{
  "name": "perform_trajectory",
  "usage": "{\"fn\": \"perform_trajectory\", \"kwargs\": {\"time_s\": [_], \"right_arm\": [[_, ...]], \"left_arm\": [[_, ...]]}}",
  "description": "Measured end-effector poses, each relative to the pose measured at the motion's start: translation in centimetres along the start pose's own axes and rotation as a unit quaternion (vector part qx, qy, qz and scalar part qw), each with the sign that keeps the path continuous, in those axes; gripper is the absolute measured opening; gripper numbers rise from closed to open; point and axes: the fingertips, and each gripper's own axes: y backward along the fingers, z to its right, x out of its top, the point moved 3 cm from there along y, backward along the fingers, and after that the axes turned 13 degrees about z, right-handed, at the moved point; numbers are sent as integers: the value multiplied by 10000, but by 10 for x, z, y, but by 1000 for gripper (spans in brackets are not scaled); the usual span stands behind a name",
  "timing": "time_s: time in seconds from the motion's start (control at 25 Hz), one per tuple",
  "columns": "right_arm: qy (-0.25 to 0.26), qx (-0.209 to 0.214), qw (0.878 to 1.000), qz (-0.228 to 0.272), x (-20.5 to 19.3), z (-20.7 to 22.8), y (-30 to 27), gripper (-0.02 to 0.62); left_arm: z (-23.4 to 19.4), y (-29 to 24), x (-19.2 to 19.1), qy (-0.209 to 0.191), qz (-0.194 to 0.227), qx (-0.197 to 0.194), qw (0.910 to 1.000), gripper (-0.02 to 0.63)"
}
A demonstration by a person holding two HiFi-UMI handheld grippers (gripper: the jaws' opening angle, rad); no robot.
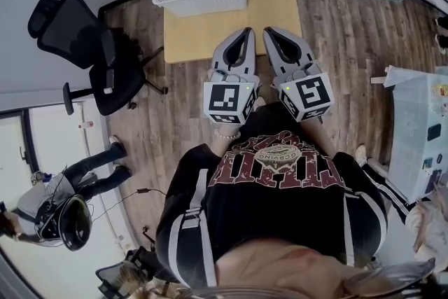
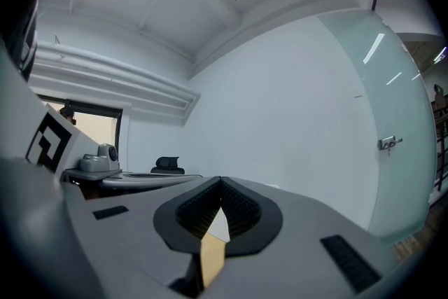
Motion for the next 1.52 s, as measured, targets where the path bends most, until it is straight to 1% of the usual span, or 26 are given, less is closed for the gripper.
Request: {"fn": "perform_trajectory", "kwargs": {"time_s": [0.16,0.4,0.56,0.72,1.0,1.32,1.52], "right_arm": [[5,-61,10000,-54,-2,-3,-2,17],[23,-132,9999,-69,-1,-5,0,17],[29,-100,9999,-101,-5,2,-2,17],[-84,-70,9999,-49,-5,14,-11,17],[-157,151,9997,-64,-11,40,-40,17],[-243,587,9979,-92,-6,73,-82,17],[-287,771,9966,-90,-6,93,-99,17]], "left_arm": [[-5,2,-1,21,-32,-23,10000,46],[-6,4,2,45,-12,44,10000,46],[-6,-2,-1,17,4,112,9999,46],[-9,-14,-4,0,-50,158,9999,46],[-19,-46,-9,-82,-65,345,9993,46],[-32,-95,-6,-195,-56,667,9976,46],[-38,-116,-9,-232,-41,898,9957,46]]}}
